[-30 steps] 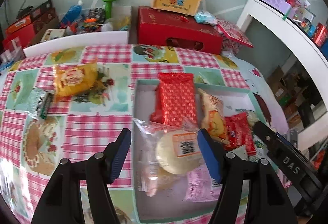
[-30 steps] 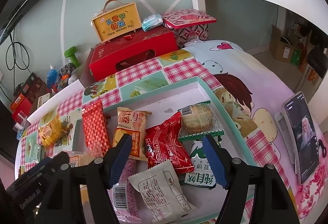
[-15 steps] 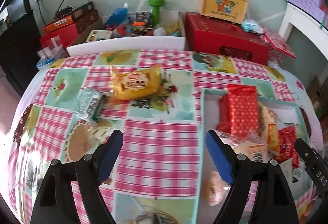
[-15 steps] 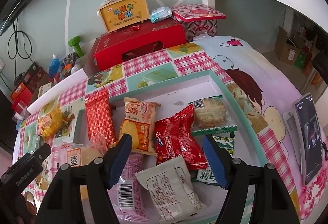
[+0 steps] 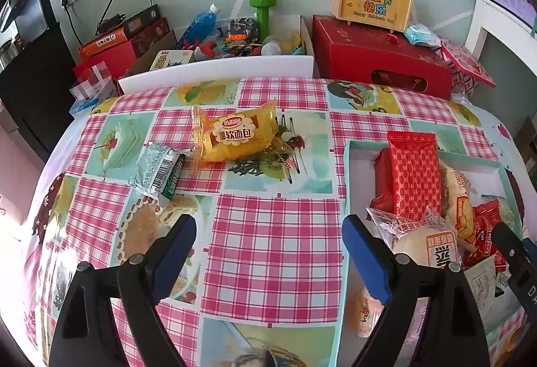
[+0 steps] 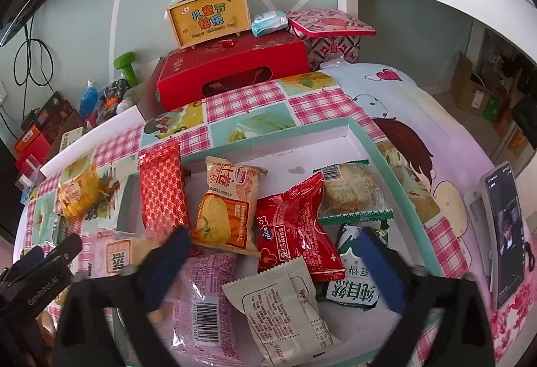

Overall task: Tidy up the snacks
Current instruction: 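Withdraw both tools from the tray back over the table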

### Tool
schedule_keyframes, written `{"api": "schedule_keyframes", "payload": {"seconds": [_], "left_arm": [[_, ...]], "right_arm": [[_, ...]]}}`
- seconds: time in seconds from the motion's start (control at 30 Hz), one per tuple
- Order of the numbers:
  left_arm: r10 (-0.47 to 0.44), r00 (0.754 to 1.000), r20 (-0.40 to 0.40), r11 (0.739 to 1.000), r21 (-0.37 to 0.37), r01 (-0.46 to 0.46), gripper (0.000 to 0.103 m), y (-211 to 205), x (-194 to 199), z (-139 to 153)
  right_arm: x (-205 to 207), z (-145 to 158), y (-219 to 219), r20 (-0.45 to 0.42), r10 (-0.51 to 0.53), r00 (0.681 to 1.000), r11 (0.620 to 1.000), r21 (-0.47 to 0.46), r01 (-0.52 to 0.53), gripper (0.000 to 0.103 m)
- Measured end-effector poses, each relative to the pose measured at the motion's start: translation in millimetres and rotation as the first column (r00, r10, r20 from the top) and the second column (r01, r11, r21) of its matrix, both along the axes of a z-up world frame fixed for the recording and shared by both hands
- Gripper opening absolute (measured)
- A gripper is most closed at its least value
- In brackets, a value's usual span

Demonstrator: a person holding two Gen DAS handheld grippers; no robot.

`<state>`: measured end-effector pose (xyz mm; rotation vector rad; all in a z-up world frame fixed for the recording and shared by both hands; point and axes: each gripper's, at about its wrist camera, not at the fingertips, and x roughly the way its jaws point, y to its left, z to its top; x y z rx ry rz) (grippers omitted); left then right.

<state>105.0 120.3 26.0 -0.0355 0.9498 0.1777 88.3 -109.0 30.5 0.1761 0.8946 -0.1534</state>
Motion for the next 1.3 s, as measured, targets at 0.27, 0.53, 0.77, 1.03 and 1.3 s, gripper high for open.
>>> {"api": "schedule_keyframes", "payload": {"seconds": [0.27,0.53,0.77,1.03,1.3], "left_arm": [[0.035,0.999,0.033,0.999,0.036,-0.036,0.101,5,0,1],[0.047,0.998,0.048,0.999,0.020,-0.048,0.101,16,-2,7],[0.149,0.988,0.048,0.989,0.017,-0.150,0.101,57,-7,13],[0.303,0.952,0.051,0.953,-0.011,-0.302,0.101,121,-19,22],[0.364,0.931,0.011,0.931,-0.040,-0.363,0.101,158,-26,15]], "right_arm": [[1,-1,-1,-0.005,-0.008,1.000,1.000,-0.018,0.008,0.103],[-1,9,15,0.040,0.038,0.998,0.999,-0.006,-0.038,0.103],[0,9,56,0.044,0.146,0.988,0.989,0.017,-0.147,0.103],[2,1,106,0.026,0.249,0.968,0.967,0.043,-0.250,0.103],[1,-1,139,0.023,0.312,0.950,0.950,0.018,-0.312,0.103]]}}
